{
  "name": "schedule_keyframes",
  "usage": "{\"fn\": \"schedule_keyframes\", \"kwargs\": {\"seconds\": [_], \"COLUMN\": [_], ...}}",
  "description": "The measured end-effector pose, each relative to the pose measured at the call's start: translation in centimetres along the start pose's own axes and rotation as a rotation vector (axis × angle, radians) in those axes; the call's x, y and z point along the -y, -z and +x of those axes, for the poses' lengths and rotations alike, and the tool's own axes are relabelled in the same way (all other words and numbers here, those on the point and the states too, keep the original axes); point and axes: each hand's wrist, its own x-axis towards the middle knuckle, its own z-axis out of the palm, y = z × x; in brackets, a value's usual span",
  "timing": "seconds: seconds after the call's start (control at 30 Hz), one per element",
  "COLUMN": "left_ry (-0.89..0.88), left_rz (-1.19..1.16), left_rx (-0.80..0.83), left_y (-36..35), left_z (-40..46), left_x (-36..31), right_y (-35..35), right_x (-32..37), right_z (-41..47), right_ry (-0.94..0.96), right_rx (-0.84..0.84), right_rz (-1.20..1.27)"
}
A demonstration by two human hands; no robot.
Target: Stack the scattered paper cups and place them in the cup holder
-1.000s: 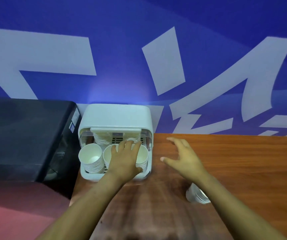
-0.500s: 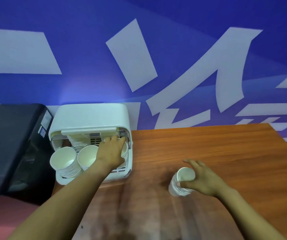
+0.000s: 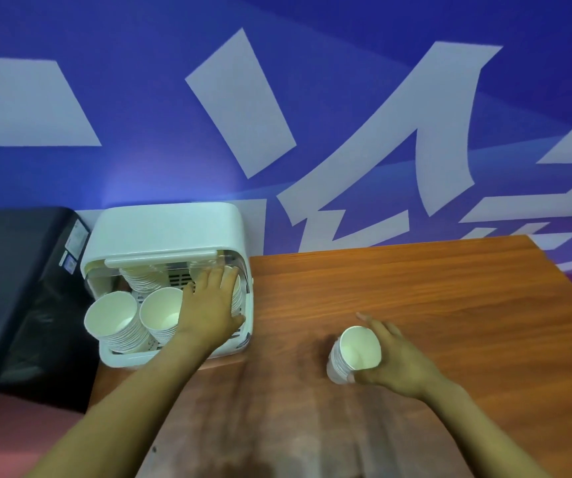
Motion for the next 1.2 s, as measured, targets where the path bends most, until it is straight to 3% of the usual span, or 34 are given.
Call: {"fn": "schedule_keyframes", "kwargs": {"seconds": [0.1, 0.2, 0.3, 0.4, 0.53, 0.83, 1.1, 1.2], "left_ry": [-0.017, -0.142, -0.276, -0.250, -0.191, -0.128, -0.032, 0.008], "left_rz": [-0.139, -0.317, -0.402, -0.370, -0.492, -0.573, -0.798, -0.770], "left_rx": [-0.043, -0.073, 0.137, 0.370, 0.461, 0.394, 0.094, -0.017], "left_y": [0.2, -0.2, -1.1, -2.8, -4.8, -3.8, -0.3, 1.3], "left_z": [-2.5, -4.9, -5.5, -4.7, -4.0, -4.9, -6.1, -6.8], "left_x": [-1.6, -4.6, -8.7, -12.2, -14.7, -14.5, -7.3, -3.9], "right_y": [0.0, -0.4, -0.8, -1.3, -2.8, -3.0, -1.9, -2.7], "right_x": [-1.0, -2.1, -3.3, -4.5, -5.8, -4.1, 5.9, 9.7], "right_z": [0.1, 0.4, 0.4, 0.5, 0.7, 0.3, 2.2, 3.2], "right_ry": [0.019, 0.027, 0.026, 0.030, 0.012, 0.055, 0.315, 0.378], "right_rx": [-0.005, 0.012, 0.041, 0.060, 0.078, 0.035, 0.085, 0.103], "right_rz": [0.026, 0.059, 0.114, 0.202, 0.263, 0.380, 0.364, 0.347]}}
